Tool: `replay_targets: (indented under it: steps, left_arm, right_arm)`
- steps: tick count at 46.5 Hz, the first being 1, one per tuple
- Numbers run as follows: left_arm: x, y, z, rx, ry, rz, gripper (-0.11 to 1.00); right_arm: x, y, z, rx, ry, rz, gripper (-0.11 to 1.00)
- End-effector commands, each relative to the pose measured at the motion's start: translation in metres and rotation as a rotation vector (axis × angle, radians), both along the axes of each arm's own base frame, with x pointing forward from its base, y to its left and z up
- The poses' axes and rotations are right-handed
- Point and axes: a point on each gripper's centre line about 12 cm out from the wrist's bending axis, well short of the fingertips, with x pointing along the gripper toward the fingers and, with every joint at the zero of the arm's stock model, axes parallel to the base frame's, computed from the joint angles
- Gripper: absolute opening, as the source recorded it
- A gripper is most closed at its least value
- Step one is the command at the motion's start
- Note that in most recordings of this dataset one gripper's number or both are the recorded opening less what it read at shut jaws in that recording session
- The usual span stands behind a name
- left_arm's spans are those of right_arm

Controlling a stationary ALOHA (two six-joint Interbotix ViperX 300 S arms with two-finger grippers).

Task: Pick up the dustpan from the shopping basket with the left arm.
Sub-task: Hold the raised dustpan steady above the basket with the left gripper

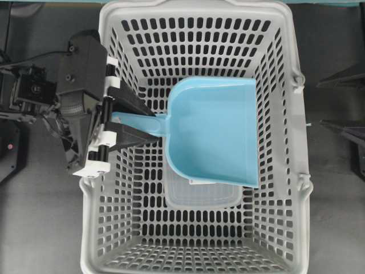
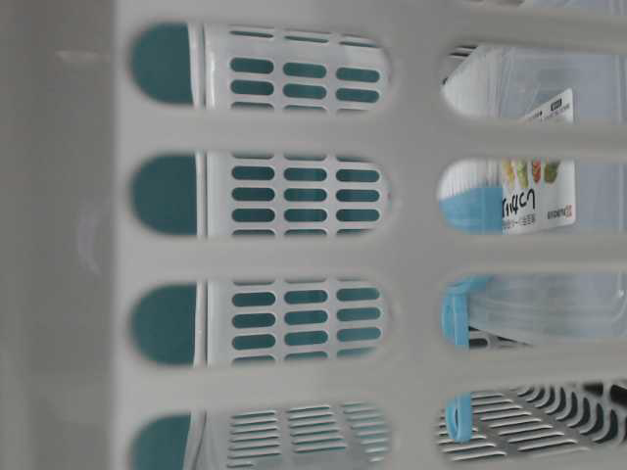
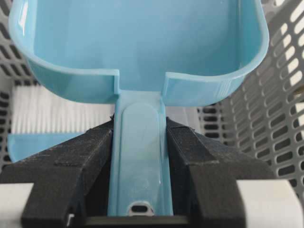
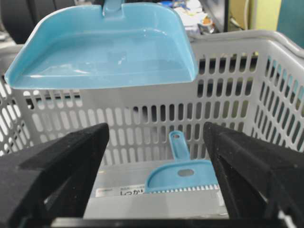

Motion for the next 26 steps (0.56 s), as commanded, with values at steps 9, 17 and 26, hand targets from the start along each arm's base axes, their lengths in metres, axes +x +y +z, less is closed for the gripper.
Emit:
replay_targets:
  steps: [9,17,26]
  left_arm:
    - [-0.0035,0.0014,0.0111,0.003,-0.039,0.001,0.28]
    - [-0.0027,0.0014,0.0107,0.003,-0.037,0.001,0.28]
    - [-0.0015,0.0008,0.0091,0.003,-0.032,0.0,0.28]
  right_arm:
    - [0.0013,-0.0003,0.0026,0.006,-0.006,-0.002,0.77]
    - [0.0013,-0.0003,0.0026,0.006,-0.006,-0.002,0.77]
    - [0.0013,-0.0003,0.0026,0.006,-0.006,-0.002,0.77]
